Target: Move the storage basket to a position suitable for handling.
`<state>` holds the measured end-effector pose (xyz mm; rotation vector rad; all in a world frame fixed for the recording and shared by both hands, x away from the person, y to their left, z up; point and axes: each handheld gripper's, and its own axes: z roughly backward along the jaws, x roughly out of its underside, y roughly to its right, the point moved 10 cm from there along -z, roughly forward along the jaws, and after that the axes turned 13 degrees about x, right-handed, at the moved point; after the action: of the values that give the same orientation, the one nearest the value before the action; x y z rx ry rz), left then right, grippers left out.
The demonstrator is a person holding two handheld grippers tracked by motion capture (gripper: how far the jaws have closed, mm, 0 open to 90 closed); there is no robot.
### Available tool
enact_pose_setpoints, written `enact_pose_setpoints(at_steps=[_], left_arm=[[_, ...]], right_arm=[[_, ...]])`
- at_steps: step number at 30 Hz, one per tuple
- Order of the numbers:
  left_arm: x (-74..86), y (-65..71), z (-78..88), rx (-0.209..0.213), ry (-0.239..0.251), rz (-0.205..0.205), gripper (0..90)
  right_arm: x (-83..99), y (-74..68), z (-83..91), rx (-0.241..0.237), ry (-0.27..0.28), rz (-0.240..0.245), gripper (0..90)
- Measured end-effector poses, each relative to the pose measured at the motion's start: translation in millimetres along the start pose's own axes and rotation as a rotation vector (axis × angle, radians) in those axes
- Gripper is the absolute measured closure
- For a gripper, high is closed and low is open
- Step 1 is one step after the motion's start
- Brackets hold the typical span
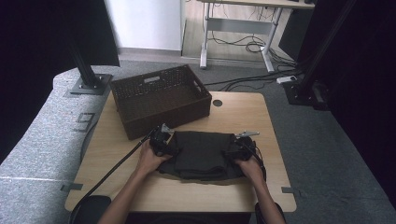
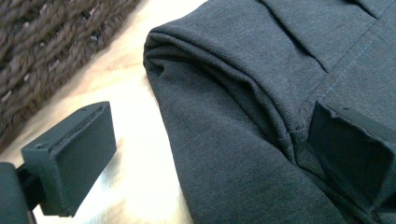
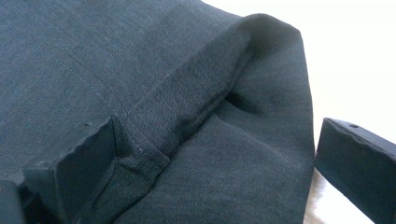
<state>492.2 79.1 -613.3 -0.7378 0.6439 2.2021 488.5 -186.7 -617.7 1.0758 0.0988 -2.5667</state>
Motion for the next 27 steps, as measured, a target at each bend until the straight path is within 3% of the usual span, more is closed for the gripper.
enact_pose_setpoints(at_steps=[5,13,21,27], left_arm=[[9.0,3.8,8.4,-0.005,-0.004,-0.019,1.8],[26.1,8.9,22.3,0.001,0.003,-0.016,1.8],[47.1,20.8,39.6,-0.004,0.003,-0.029,2.9],[63.3,31.3,50.4,0.009,0.01,-0.016,2.9]], right_arm=[[3.7,-10.6,5.2,-0.013,-0.003,0.025,0.0],[9.5,-30.3,13.1,-0.035,-0.004,0.051,0.0],[18.1,-50.8,23.2,-0.066,-0.004,0.072,0.0],[27.3,-65.0,33.4,-0.088,-0.002,0.091,0.0]])
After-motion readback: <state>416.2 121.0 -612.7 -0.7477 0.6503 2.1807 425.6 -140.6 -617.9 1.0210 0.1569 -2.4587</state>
